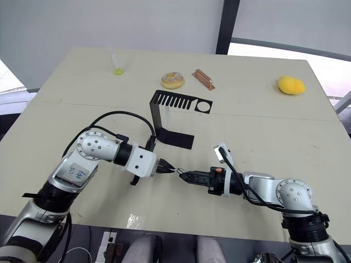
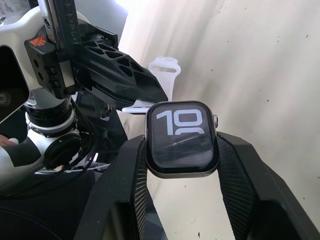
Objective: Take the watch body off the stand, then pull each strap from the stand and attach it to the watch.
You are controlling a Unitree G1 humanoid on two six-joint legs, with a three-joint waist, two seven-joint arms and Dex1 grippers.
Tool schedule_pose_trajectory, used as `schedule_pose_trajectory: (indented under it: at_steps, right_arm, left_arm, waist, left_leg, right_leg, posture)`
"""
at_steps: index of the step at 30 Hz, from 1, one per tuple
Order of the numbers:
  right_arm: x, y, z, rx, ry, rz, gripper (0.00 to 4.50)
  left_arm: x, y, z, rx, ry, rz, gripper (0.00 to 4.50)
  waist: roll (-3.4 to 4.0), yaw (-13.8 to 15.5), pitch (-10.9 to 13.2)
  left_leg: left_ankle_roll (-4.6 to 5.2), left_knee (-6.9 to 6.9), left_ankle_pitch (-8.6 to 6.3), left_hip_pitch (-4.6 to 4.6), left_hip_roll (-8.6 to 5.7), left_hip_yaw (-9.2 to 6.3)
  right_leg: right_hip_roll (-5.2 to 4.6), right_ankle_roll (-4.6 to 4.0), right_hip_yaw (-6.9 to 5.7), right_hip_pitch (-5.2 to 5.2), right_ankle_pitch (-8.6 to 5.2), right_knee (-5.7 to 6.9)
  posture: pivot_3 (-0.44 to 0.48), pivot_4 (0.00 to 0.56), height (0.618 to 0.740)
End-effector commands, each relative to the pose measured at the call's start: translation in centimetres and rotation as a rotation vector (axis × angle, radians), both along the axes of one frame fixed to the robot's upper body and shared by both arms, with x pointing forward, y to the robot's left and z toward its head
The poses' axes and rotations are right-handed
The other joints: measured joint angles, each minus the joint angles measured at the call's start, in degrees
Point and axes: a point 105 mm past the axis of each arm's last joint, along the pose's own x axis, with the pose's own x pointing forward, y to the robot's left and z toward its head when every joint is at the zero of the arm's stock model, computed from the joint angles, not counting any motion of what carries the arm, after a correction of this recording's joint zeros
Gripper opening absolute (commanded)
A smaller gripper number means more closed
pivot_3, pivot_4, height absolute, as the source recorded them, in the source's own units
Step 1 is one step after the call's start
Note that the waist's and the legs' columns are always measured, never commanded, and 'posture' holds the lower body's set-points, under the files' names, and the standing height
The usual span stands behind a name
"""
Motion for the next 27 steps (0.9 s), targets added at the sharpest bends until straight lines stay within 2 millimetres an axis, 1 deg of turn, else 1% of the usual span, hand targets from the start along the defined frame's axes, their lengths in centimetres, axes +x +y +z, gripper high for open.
schedule_pose_trajectory:
  at_steps: [1,27]
  right_arm:
    - [-1.33,1.53,2.06,0.073,-0.055,0.103,1.49]
    - [-1.74,1.91,2.03,0.072,-0.059,0.132,1.49]
  left_arm:
    - [-1.00,-1.59,0.46,-0.024,-0.033,-0.063,0.00]
    - [-0.37,-1.84,-0.07,-0.013,-0.041,-0.027,0.00]
  waist:
    - [0.00,0.0,0.0]
    - [0.00,0.0,0.0]
  left_leg:
    - [0.00,0.00,0.00,0.00,0.00,0.00]
    - [0.01,-0.01,0.00,-0.01,0.00,-0.01]
  right_leg:
    - [0.00,0.00,0.00,0.00,0.00,0.00]
    - [0.00,0.00,-0.01,0.00,0.00,-0.02]
  posture:
    - [0.000,0.150,0.740]
    - [0.000,0.150,0.740]
